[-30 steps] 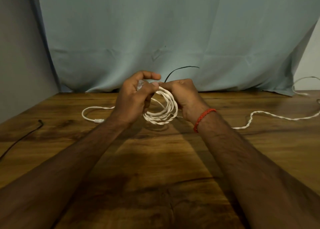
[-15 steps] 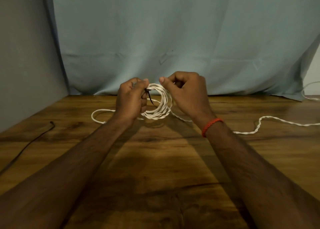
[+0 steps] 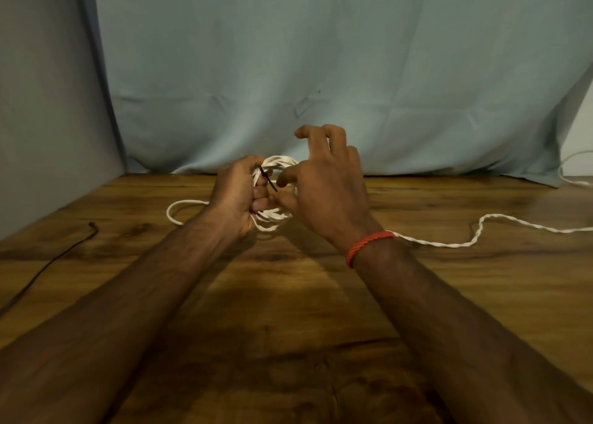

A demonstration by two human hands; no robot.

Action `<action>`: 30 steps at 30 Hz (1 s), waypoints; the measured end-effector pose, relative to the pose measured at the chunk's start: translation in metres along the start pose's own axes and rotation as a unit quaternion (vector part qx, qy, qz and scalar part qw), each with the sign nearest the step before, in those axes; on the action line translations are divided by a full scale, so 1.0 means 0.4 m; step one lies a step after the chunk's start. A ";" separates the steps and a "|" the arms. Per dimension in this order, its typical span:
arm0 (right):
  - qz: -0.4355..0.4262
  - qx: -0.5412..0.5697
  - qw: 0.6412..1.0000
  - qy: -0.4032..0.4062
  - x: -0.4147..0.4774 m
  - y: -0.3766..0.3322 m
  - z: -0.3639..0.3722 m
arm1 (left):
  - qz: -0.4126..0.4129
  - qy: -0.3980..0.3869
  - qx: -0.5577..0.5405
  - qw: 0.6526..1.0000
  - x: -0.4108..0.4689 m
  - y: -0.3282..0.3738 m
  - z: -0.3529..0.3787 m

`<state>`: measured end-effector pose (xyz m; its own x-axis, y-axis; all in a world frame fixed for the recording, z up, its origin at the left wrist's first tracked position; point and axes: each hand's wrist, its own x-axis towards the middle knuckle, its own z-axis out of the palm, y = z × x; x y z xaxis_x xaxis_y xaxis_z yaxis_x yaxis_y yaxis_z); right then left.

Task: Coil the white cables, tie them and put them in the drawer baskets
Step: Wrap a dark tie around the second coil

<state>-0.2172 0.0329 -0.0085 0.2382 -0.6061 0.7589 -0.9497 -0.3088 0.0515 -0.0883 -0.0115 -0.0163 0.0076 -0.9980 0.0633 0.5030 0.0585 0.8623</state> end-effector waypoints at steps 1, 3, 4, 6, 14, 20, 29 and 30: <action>0.004 -0.021 1.000 -0.018 -0.002 -0.005 0.000 | 0.006 0.004 0.010 1.000 -0.001 -0.004 0.002; 0.017 -0.021 0.999 -0.046 -0.007 -0.013 0.006 | 0.021 0.011 0.037 0.999 0.001 -0.010 0.003; 0.027 -0.007 0.998 -0.058 -0.010 -0.016 0.008 | 0.024 0.010 0.047 0.999 0.003 -0.013 0.004; 0.053 0.025 0.995 -0.079 -0.015 -0.021 0.011 | 0.024 0.005 0.057 0.998 0.004 -0.015 0.002; 0.151 0.255 0.954 -0.047 -0.015 -0.062 -0.002 | 0.158 0.028 0.148 0.976 -0.011 -0.004 0.008; 0.134 0.208 0.962 -0.119 0.001 -0.052 -0.029 | 0.256 0.046 0.279 0.924 -0.006 0.003 -0.010; 0.103 0.267 0.954 -0.091 0.015 -0.048 -0.056 | 0.324 0.100 0.399 0.852 0.014 0.008 -0.036; 0.108 0.328 0.934 -0.091 0.017 -0.047 -0.061 | 0.328 0.105 0.411 0.844 0.017 0.008 -0.040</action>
<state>-0.2027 0.0524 0.0117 0.1428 -0.8018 0.5803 -0.6645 -0.5123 -0.5441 -0.0730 -0.0184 -0.0212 0.2475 -0.7218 0.6463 -0.4369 0.5122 0.7394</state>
